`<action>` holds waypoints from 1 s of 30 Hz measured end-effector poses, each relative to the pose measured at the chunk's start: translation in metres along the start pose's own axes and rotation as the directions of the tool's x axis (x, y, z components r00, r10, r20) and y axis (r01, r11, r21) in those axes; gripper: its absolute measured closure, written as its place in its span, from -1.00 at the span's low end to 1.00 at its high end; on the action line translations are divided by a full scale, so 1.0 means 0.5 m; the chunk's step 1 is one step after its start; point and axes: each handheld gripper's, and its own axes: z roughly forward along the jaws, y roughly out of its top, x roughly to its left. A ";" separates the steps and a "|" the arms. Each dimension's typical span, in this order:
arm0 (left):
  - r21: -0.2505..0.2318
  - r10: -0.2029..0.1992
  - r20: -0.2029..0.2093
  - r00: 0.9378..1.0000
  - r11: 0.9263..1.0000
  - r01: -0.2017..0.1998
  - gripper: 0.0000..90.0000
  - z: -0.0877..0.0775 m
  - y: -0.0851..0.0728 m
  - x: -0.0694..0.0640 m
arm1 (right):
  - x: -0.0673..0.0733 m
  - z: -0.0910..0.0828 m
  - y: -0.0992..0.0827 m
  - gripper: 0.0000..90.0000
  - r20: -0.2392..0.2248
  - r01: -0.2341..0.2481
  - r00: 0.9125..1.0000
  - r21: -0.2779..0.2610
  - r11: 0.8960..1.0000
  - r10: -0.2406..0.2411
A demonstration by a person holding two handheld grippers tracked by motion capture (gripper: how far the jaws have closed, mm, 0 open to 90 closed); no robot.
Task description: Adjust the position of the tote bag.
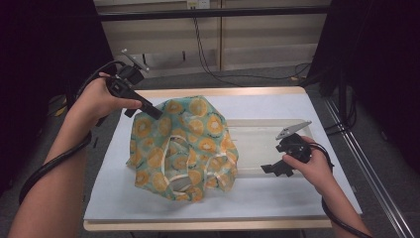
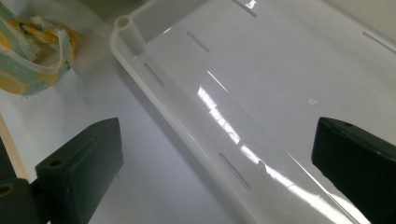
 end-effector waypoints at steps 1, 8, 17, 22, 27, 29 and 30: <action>-0.006 -0.012 -0.006 1.000 1.000 0.012 -0.24 -0.004 -0.004 0.002 | 0.001 0.001 0.005 -0.96 -0.006 0.002 1.000 0.001 1.000 -0.002; -0.017 -0.033 -0.037 0.999 0.999 0.032 -0.30 -0.014 -0.027 0.000 | 0.008 0.008 0.039 -0.97 -0.042 0.038 0.998 -0.004 0.999 -0.038; -0.044 -0.030 -0.050 0.998 0.999 0.028 -0.31 -0.023 -0.043 -0.002 | 0.020 0.002 0.073 -0.97 -0.077 0.076 0.994 -0.009 0.997 -0.076; -0.036 -0.023 -0.050 0.998 0.999 0.022 -0.31 -0.021 -0.048 -0.003 | 0.029 -0.005 0.088 -0.96 -0.080 0.095 0.992 -0.012 0.995 -0.096; -0.032 -0.026 -0.054 0.998 0.999 0.024 -0.32 -0.019 -0.054 -0.004 | 0.033 -0.014 0.104 -0.95 -0.079 0.104 0.991 -0.015 0.994 -0.105; -0.033 -0.029 -0.032 0.999 0.999 0.028 -0.29 -0.019 -0.057 -0.003 | 0.032 -0.016 0.110 -0.93 -0.088 0.098 0.991 -0.022 0.995 -0.099; -0.033 -0.033 -0.028 0.999 0.999 0.032 -0.29 -0.019 -0.058 -0.003 | 0.031 -0.017 0.112 -0.92 -0.089 0.092 0.992 -0.022 0.996 -0.093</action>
